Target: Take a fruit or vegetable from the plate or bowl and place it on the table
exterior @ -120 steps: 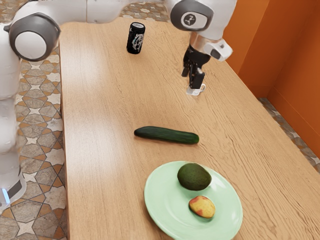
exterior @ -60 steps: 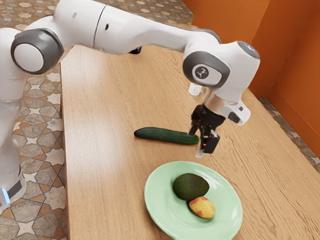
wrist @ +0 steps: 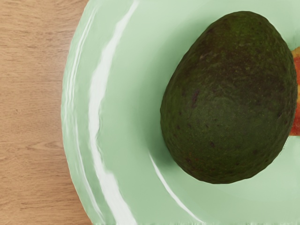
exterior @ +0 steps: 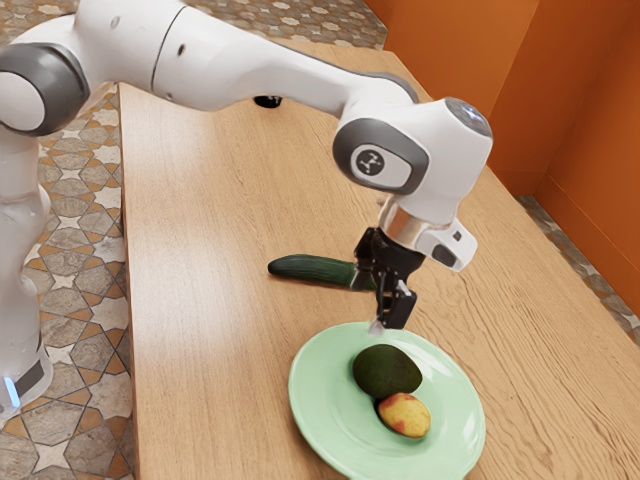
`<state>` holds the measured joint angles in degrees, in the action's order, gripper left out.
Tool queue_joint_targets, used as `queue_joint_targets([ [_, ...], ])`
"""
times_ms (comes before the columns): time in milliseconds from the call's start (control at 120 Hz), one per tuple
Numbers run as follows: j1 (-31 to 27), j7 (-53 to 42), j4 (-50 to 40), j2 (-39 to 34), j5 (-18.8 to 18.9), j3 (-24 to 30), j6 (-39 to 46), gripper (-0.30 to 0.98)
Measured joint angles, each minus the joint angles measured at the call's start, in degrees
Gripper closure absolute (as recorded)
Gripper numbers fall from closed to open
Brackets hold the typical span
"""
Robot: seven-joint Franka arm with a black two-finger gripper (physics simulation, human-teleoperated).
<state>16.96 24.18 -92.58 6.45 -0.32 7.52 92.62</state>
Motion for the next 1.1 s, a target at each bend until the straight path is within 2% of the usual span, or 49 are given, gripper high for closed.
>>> queue_joint_targets([
  [217,4.1,-0.5,-0.3,-0.2,-0.3,1.9,1.6,0.0],
  [525,4.4,-0.9,-0.7,0.3,-0.5,2.5,2.7,0.0],
  [767,0.2,-1.5,-0.5,0.4,1.2,2.2,3.0,0.0],
  [1100,-0.3,-2.9,0.1,2.4,0.9,3.2,3.1,0.0],
])
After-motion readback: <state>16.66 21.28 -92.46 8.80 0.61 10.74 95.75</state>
